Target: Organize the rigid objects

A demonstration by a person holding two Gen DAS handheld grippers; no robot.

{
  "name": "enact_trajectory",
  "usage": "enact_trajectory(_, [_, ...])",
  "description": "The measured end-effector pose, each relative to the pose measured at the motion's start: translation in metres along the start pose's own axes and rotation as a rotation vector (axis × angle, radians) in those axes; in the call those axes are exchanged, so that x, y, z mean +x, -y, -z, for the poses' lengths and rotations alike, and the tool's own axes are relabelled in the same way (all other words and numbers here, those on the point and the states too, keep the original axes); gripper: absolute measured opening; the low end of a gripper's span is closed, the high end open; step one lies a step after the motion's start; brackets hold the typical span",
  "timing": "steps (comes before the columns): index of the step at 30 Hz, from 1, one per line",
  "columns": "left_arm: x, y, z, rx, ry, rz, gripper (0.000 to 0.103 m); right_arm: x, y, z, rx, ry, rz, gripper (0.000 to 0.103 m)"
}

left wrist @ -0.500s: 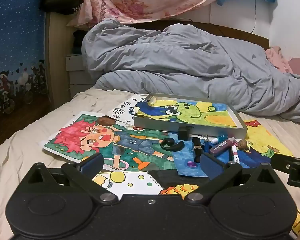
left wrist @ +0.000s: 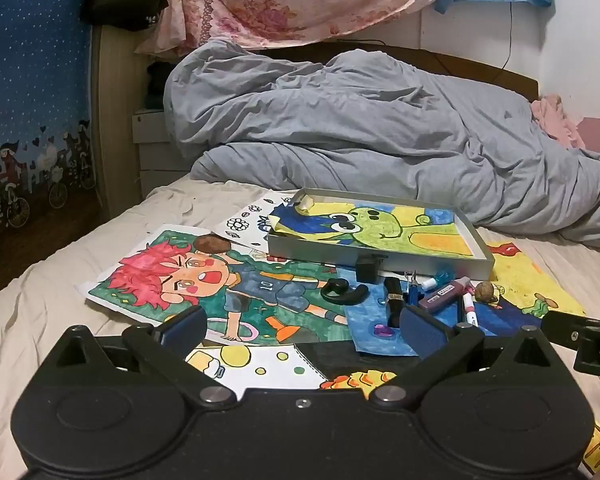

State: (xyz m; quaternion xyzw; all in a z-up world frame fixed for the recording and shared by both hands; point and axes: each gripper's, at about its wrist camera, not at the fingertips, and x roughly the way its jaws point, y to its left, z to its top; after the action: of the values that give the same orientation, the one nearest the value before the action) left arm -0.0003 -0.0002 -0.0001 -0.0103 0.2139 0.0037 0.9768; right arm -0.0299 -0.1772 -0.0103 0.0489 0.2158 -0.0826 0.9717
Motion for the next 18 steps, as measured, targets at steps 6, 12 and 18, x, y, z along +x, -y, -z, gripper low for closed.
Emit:
enact_trajectory(6, [0.0001,-0.0001,0.0,-0.001,0.001,0.0,0.102,0.001,0.0005,-0.0005,0.001,0.002,0.001,0.103])
enact_trajectory(12, [0.0001,-0.0001,0.0,-0.002,0.002,0.001,0.102,-0.0006,-0.0004,-0.0009,0.002,0.001,0.0,0.103])
enact_trajectory(18, [0.0001,-0.0001,0.0,-0.002,0.002,0.0,0.102,-0.0005,-0.0003,-0.0007,0.003,0.002,0.0,0.103])
